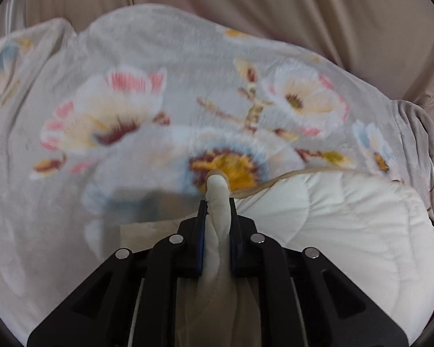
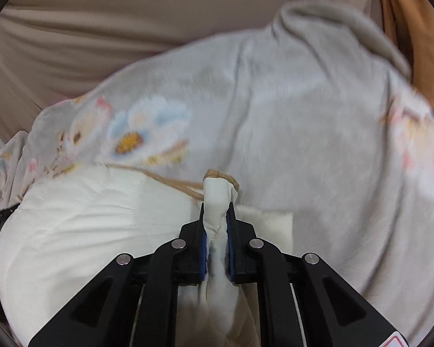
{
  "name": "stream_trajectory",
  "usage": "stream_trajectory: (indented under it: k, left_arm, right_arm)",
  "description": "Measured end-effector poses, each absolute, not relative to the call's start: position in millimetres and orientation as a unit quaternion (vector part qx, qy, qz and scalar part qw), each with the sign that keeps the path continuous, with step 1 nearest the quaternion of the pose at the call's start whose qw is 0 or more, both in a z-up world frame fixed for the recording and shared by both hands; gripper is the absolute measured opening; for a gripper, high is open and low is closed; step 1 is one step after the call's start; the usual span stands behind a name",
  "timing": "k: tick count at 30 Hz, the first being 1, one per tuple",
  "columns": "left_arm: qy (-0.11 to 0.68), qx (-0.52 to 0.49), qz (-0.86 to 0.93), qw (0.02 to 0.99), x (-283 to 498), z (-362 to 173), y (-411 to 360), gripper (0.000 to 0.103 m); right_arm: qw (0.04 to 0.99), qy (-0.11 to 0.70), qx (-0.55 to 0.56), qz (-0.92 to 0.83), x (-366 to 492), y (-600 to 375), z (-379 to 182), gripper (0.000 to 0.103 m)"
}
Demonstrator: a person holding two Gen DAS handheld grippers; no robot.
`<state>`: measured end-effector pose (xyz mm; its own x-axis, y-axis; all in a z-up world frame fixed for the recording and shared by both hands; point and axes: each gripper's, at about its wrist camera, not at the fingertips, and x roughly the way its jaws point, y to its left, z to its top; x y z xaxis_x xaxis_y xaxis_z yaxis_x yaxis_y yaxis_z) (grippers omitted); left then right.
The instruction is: Fold large clothes
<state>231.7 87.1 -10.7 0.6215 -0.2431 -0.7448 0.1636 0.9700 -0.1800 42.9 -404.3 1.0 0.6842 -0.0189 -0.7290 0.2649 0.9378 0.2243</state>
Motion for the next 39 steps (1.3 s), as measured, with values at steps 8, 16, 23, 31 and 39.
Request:
stream_trajectory:
  k: [8, 16, 23, 31, 39]
  left_arm:
    - [0.405, -0.014, -0.097, 0.909, 233.4, -14.8, 80.0, 0.016]
    - [0.344, -0.030, -0.102, 0.933, 181.3, 40.2, 97.2, 0.025]
    - [0.315, 0.029, -0.226, 0.921, 111.1, 90.4, 19.1, 0.035]
    - [0.369, 0.077, -0.205, 0.903, 137.5, 15.0, -23.6, 0.036]
    - [0.321, 0.123, -0.183, 0.921, 123.6, -5.5, -38.0, 0.038]
  right_arm:
    - [0.903, 0.401, 0.116, -0.100, 48.4, -390.8, -3.4, 0.013]
    - [0.930, 0.312, 0.166, -0.106, -4.3, -392.4, 51.8, 0.030]
    - [0.938, 0.334, 0.076, 0.048, 0.2, -266.3, 80.3, 0.022]
    - [0.917, 0.388, 0.035, 0.085, 45.5, -216.4, 27.7, 0.019]
    - [0.926, 0.370, -0.013, 0.066, 37.9, -199.1, -2.0, 0.018]
